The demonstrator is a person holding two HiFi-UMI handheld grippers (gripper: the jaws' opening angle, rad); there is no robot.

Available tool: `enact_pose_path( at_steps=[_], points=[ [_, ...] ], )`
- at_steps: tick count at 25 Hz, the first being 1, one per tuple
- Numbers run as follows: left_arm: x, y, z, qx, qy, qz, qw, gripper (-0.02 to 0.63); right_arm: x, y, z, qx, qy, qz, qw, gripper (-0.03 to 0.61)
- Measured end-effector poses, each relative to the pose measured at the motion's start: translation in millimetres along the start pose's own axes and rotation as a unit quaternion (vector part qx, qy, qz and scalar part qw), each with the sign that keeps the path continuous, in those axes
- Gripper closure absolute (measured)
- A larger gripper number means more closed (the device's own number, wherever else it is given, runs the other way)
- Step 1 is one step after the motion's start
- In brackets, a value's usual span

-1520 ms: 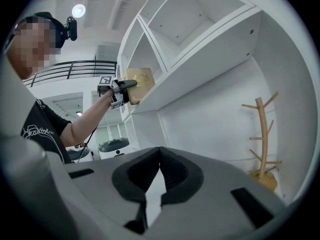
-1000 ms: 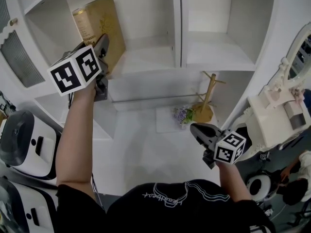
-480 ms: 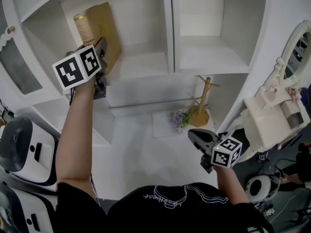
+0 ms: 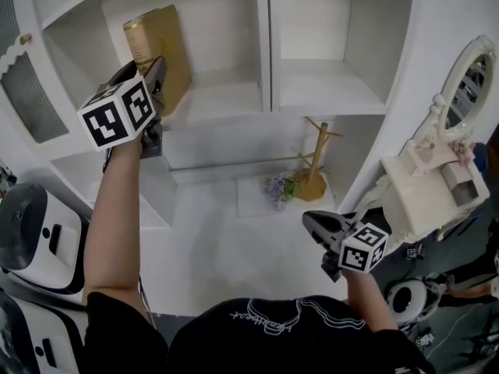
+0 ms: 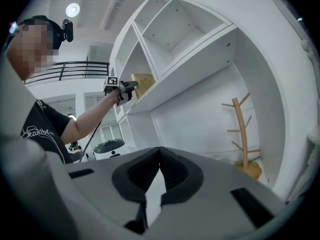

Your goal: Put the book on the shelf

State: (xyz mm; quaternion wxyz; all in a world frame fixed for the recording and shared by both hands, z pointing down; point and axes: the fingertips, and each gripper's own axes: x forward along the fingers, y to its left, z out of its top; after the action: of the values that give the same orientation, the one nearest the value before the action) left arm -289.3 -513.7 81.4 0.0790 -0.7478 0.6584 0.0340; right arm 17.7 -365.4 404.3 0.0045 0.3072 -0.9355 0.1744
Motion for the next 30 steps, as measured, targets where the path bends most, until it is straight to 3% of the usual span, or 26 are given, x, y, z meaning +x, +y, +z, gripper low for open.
enact_pose_path(
  at_steps=[7,12,15,20,26,28,30],
  points=[
    [-74.8,-16.0,-15.8,-0.039,-0.016,-0.035,0.9985,0.373,-18.0,35.6,6.2,-0.033,0.002,0.027,0.999,0.572],
    [-138.5,-63.8,-58.8,-0.067,0.013,-0.104,0.9922,0.374,-31.8,69.9,15.9,-0.062,-0.004,0.052,0.997,0.572],
    [-177.5,-110.7,-88.4,-0.101,0.03,-0.171,0.9796,0.376,-45.2,87.1,22.4,-0.068,-0.02,0.063,0.995,0.572],
    [-242.3,-198.6,-138.9,-0.139,0.07,-0.277,0.9483,0.403,-66.8,106.1,23.9,-0.062,-0.04,0.072,0.995,0.572],
    [-303.2,-262.0,-179.1,-0.178,0.096,-0.338,0.919,0.568,-89.2,127.9,9.0,-0.054,-0.049,0.08,0.994,0.572],
    [-318.0,-274.4,-188.7,-0.186,0.101,-0.349,0.9129,0.611,-95.8,133.6,3.5,-0.055,-0.049,0.08,0.994,0.572],
    [-330.4,-284.4,-197.4,-0.183,0.105,-0.353,0.9116,0.611,-102.4,137.3,-2.7,-0.056,-0.05,0.077,0.994,0.572]
  ],
)
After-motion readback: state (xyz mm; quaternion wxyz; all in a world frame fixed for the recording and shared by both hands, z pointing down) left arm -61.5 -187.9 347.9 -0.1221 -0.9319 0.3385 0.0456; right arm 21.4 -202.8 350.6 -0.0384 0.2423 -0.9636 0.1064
